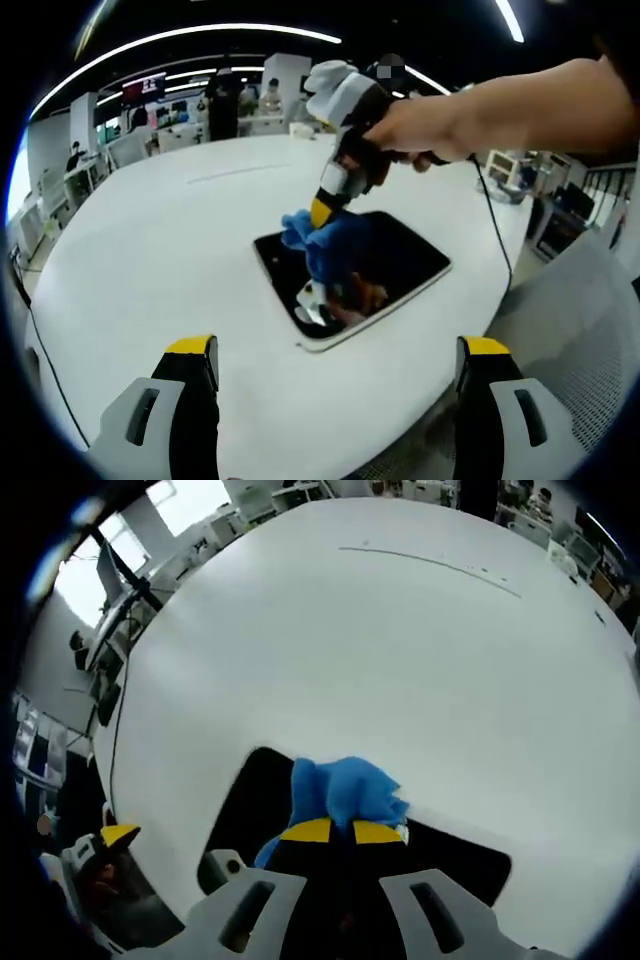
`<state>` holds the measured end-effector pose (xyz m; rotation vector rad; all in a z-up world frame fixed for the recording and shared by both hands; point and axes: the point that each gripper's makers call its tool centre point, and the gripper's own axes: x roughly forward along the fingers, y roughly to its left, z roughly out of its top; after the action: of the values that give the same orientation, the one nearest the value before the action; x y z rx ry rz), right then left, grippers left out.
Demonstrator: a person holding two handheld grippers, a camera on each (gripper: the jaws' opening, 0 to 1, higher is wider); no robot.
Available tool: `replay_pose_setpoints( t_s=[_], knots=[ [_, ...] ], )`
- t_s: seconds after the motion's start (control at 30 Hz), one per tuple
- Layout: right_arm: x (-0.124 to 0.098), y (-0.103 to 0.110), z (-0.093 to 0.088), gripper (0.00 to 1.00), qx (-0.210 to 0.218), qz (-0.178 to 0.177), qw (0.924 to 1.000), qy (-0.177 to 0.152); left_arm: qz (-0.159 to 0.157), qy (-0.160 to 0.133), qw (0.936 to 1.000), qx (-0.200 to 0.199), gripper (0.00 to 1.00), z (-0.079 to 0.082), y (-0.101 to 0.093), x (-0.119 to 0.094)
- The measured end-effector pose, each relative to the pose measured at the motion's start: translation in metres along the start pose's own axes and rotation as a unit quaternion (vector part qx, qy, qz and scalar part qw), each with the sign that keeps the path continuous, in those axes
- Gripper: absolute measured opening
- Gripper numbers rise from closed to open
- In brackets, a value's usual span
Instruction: Wipe the mirror surface with the cleaning cloth until all visible marks leave the cleaned area.
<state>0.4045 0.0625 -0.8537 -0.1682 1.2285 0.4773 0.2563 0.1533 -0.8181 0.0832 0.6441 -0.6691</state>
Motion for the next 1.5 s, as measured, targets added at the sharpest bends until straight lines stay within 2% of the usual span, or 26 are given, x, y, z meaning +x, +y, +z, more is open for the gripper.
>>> replay_pose_setpoints(
  t_s=[0.27,0.37,0.63,0.87,1.13,1.5],
  knots=[
    [0.0,0.0,0.0,0.0,-0.035,-0.016,0.9991,-0.018,0.005,-0.003,1.0,0.0,0.99,0.001,0.002,0.0],
    [0.0,-0.002,0.001,0.0,-0.019,-0.008,0.9996,-0.018,0.005,-0.002,1.0,0.0,0.99,0.0,0.002,0.001],
    [-0.003,0.001,-0.002,0.0,-0.028,-0.002,0.9992,-0.029,0.014,-0.003,0.9999,0.002,0.99,0.0,0.005,-0.001],
    [0.0,-0.003,0.0,0.0,-0.011,0.021,0.9991,-0.035,0.018,0.0,0.9998,0.003,0.99,0.0,0.006,-0.002],
    [-0.002,-0.003,-0.002,0.0,-0.013,0.036,0.9983,-0.043,0.031,0.002,0.9995,0.002,0.99,0.0,0.01,-0.005],
    [-0.007,-0.015,-0.006,0.0,-0.006,0.036,0.9985,-0.042,0.038,0.007,0.9992,0.003,0.99,-0.002,0.014,-0.005]
  ],
)
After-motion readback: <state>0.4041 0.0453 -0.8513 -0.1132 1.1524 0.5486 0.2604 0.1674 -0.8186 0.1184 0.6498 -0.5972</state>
